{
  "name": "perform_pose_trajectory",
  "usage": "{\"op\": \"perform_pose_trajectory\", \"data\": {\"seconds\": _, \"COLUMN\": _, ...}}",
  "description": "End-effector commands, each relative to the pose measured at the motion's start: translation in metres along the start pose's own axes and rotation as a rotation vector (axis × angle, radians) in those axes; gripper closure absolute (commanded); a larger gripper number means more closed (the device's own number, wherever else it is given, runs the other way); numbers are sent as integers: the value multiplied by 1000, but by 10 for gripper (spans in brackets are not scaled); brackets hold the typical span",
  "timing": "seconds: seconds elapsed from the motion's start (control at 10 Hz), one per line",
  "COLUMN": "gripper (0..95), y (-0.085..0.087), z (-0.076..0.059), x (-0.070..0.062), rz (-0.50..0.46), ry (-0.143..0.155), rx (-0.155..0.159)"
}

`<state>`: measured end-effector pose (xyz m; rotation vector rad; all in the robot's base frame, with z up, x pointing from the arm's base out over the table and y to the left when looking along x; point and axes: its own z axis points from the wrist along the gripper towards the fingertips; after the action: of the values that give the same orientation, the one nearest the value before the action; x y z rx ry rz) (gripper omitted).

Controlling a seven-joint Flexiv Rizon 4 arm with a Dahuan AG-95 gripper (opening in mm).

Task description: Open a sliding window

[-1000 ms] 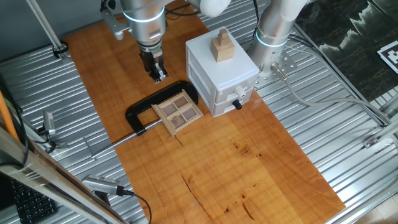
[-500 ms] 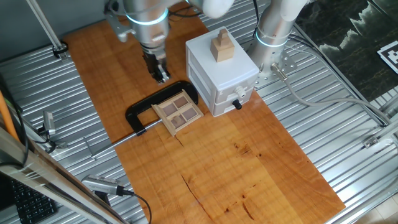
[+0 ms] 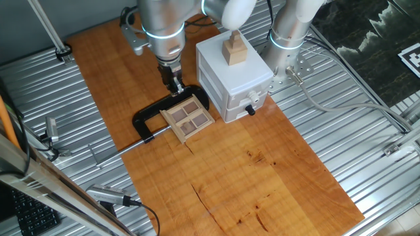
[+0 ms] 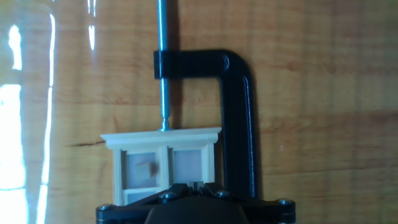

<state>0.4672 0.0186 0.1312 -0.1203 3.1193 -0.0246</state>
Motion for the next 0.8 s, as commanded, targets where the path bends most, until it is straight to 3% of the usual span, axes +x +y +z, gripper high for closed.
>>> {"op": "perform_pose_trajectory", "data": {"seconds": 0.1, "gripper": 950, "y": -1, "z": 9, "x": 3, "rz": 2, "ry": 9, "rx": 1}}
{"op": "perform_pose_trajectory", "data": {"seconds": 0.4, "gripper": 950, "y": 3, "z": 37, "x": 5, "rz": 4, "ry": -4, "rx": 6}}
{"op": "perform_pose_trajectory", "data": {"seconds": 0.8, "gripper": 950, "y": 8, "z": 63, "x": -2, "rz": 7, "ry": -15, "rx": 7}}
